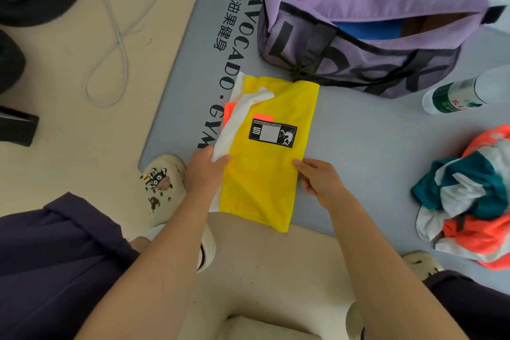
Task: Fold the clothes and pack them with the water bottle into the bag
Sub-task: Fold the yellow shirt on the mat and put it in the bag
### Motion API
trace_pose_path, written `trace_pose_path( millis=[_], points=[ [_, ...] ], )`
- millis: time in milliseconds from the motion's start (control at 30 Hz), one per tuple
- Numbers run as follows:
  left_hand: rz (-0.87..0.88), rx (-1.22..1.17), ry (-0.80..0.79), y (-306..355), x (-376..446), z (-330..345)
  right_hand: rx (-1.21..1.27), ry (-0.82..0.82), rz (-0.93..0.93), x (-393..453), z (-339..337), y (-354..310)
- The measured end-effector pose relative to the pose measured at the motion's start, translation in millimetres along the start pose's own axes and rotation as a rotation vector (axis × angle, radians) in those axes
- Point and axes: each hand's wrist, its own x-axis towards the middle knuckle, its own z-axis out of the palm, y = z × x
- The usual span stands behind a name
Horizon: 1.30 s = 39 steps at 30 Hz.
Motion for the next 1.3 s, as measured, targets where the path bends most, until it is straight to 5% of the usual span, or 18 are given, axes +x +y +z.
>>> trace_pose_path(
  millis=[100, 333, 467, 600, 700, 800, 900, 1067, 1200, 1300],
  points=[
    [-0.015, 0.014, 0.0, -1.1, 0.7, 0.7, -0.154, -0.061, 0.034, -1.3, -0.2, -0.6],
    [-0.056, 0.055, -0.163, 15.4, -1.4, 2.2, -0.126, 0.176, -0.095, -6.1, -5.3, 12.4],
    [-0.027, 0.008, 0.076, 56.0, -13.5, 3.7, -0.134, 0.252, -0.096, -9.0, -27.6, 28.3],
    [0.475, 0.086, 0.062, 126.9, -24.4, 30.3, -0.242, 0.156, -0.045, -7.6, -63.1, 30.9],
    [0.881, 0.336, -0.202, 180.8, -32.4, 66.2, -0.282, -0.045, -0.027, -8.4, -85.6, 32.2],
    [1.08, 0.783, -0.447, 211.2, -29.2, 98.5, -0.458, -0.051, -0.112, -6.7, -105.7, 24.3],
    [1.103, 1.049, -0.423, 227.0, -10.9, 111.3, -0.536, -0.004, -0.163, 2.0, -126.9, 14.2],
    [0.93, 1.06, -0.355, 243.9, 21.2, 115.6, -0.789, 0.014, -0.09, 17.0, -170.4, 10.4],
    [0.859, 0.907, -0.29, 241.0, 36.6, 110.3, -0.595, 0.405, -0.131, 27.2, -198.3, 12.4],
    [0.818, 0.792, -0.239, 232.8, 43.5, 101.7, -0.713, 0.655, -0.169, 29.1, -199.4, 11.5]
  ],
)
